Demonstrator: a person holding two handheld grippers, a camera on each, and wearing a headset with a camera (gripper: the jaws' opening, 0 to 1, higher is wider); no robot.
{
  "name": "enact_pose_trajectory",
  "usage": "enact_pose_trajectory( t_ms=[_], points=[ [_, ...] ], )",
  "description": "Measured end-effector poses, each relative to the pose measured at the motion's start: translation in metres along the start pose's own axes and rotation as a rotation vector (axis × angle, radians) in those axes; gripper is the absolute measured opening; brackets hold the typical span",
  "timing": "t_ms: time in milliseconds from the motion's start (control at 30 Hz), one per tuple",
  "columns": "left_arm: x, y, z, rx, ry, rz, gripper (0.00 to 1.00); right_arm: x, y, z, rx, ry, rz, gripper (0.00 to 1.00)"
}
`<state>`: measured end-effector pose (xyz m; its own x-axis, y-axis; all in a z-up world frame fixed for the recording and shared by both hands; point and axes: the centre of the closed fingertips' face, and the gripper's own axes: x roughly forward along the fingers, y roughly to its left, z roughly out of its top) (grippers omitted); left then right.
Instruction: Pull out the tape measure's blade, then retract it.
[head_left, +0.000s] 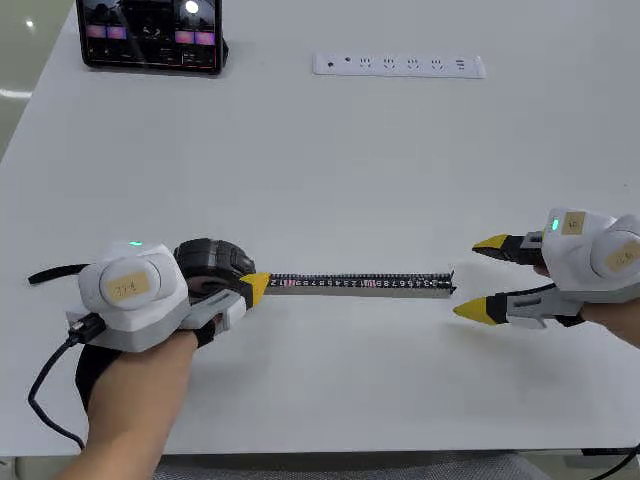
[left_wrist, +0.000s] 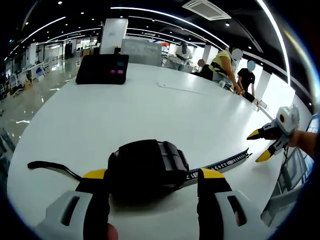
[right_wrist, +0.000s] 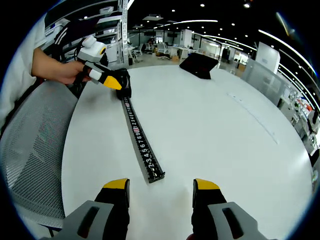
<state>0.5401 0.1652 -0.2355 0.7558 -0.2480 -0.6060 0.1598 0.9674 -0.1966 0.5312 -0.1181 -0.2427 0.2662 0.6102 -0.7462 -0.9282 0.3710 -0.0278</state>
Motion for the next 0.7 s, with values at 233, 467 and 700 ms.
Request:
enact_pose_trajectory(
  t_ms=[233,467,700],
  points=[
    [0.0014,0.0009,0.0012,-0.025,-0.014,0.029,0.68,0.003,-0.0012,-0.0011,-0.013,0.01,0.013,0.45],
    [0.0024,0.0033,0.0002,-0.021,-0.008,0.055,0.66,0.0056,-0.0027,-0.001,-0.029,0.02,0.019,0.44],
    [0.003,0.0061,-0.0006,-0.033,-0.01,0.076,0.64,0.0079,-0.0036,0.0006,-0.038,0.024,0.023,0.43]
  ],
)
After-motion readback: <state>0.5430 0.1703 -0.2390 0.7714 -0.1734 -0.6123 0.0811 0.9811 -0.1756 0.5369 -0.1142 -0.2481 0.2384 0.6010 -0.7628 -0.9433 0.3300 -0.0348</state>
